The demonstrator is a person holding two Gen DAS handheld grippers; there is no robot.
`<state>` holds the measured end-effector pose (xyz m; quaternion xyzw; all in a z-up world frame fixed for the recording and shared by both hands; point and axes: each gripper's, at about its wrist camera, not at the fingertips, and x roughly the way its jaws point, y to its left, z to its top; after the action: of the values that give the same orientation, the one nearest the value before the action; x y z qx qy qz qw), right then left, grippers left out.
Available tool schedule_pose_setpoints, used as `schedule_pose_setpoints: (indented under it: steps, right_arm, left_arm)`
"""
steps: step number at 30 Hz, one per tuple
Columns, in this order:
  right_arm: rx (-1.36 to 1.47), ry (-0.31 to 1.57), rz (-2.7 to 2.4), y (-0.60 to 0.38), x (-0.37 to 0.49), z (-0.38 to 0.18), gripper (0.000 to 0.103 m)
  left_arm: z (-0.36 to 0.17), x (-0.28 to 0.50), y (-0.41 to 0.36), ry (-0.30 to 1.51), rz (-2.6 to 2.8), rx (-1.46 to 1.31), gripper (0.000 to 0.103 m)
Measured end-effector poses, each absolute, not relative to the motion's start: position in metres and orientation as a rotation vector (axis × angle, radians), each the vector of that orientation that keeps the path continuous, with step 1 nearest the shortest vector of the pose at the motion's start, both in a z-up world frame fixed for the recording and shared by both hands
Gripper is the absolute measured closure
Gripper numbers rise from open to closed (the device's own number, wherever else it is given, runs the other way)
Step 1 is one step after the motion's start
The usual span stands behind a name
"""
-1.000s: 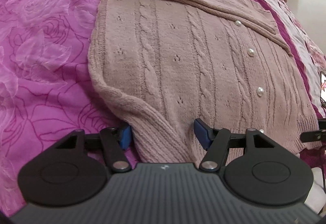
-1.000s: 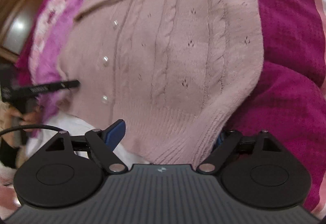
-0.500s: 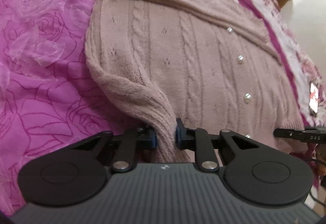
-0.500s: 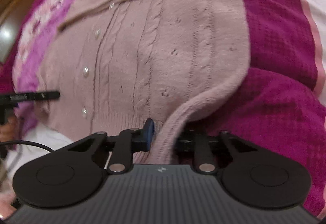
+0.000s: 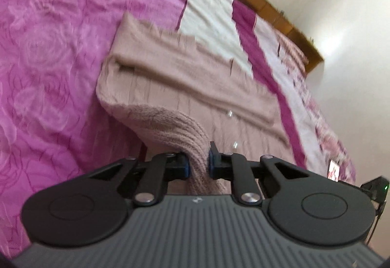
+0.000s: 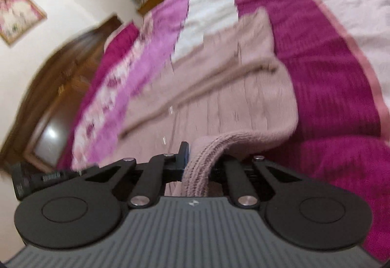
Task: Fold small clothes
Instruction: 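Lift the hem with both grippers and fold it toward the collar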
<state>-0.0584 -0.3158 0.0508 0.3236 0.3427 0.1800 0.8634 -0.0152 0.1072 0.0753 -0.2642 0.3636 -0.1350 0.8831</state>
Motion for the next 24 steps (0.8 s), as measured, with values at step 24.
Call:
schedule_pose_setpoints:
  steps: [24]
  right_arm:
    - [0.774, 0.436, 0.329, -0.334, 0.009, 0.1, 0.095]
  left_arm:
    - [0.128, 0.036, 0.123, 0.53, -0.159, -0.64, 0.087]
